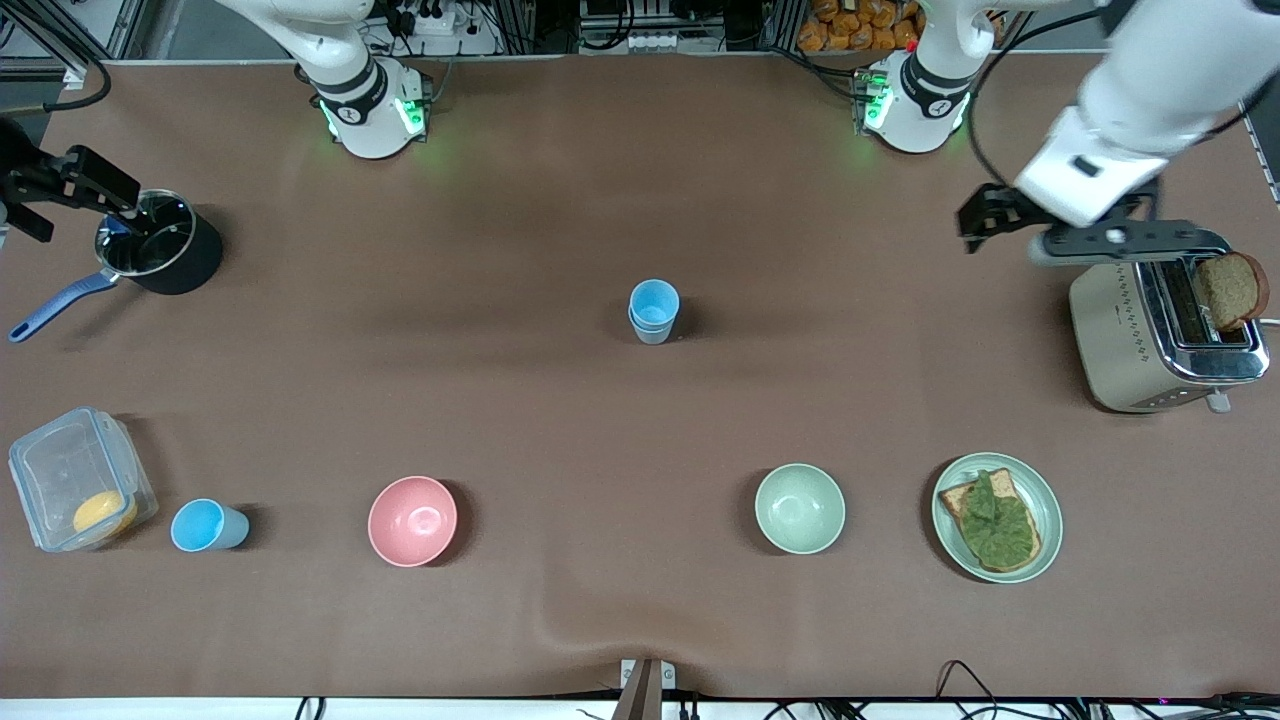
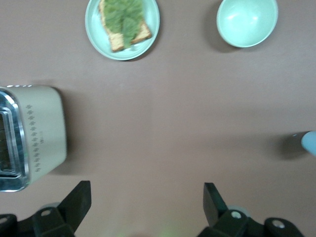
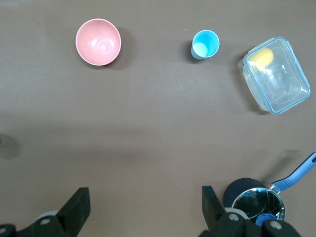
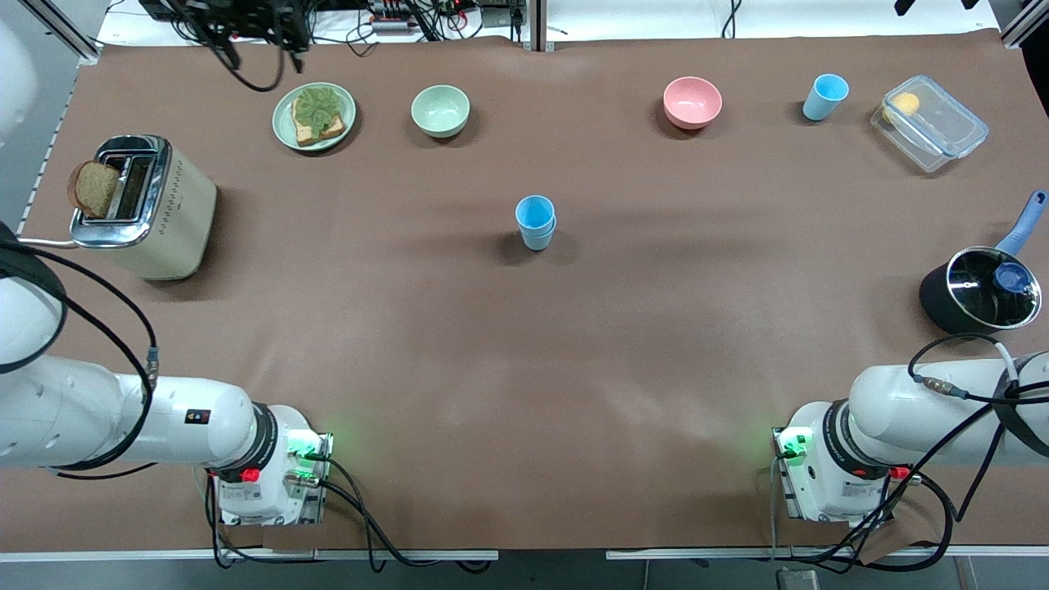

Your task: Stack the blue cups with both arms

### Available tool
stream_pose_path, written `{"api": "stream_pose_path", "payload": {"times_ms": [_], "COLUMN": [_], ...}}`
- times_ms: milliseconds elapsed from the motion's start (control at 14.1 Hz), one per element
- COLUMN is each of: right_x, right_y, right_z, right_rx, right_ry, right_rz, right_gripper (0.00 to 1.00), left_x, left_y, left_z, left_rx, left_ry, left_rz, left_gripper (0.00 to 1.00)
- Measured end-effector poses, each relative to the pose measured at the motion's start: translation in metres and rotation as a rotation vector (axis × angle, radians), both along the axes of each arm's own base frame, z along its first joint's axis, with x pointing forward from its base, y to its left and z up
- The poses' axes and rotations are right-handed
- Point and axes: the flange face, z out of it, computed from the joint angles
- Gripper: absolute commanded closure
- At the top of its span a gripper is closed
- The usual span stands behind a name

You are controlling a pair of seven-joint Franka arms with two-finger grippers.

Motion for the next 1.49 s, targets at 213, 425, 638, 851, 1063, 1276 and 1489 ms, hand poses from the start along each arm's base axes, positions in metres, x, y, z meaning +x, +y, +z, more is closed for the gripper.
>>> {"api": "stream_pose_path", "payload": {"times_ms": [213,425,638,851,1063,1276,1489], "right_x": [-0.003,-0.004,-0.004,-0.004,-0.005,-0.005,-0.005], "right_y": [0.001,0.0,-0.001,-0.001,-0.004,-0.007,-0.009], "right_z": [0.004,0.006,0.006,0.006,0.008,0.008,0.008], "right_rx": [-0.001,-0.002,-0.002,-0.002,-0.002,-0.001,-0.001], "right_ry": [-0.008,-0.011,-0.011,-0.012,-0.015,-0.015,-0.015], "right_rz": [-0.001,-0.004,-0.007,-0.009,-0.015,-0.019,-0.024], "right_gripper": [0.0,0.0,0.0,0.0,0.0,0.0,0.0], "left_x": [0.004,0.005,0.003,0.001,0.0,0.001,0.001], "left_y": [0.045,0.08,0.107,0.105,0.101,0.112,0.116], "left_z": [0.014,0.02,0.023,0.04,0.05,0.05,0.05], "left_rx": [-0.012,-0.02,-0.025,-0.025,-0.025,-0.027,-0.03], "left_ry": [-0.008,0.005,0.029,0.014,0.001,0.0,0.0], "left_rz": [-0.042,-0.043,-0.015,-0.017,-0.024,-0.005,0.005], "left_gripper": [0.0,0.0,0.0,0.0,0.0,0.0,0.0]}}
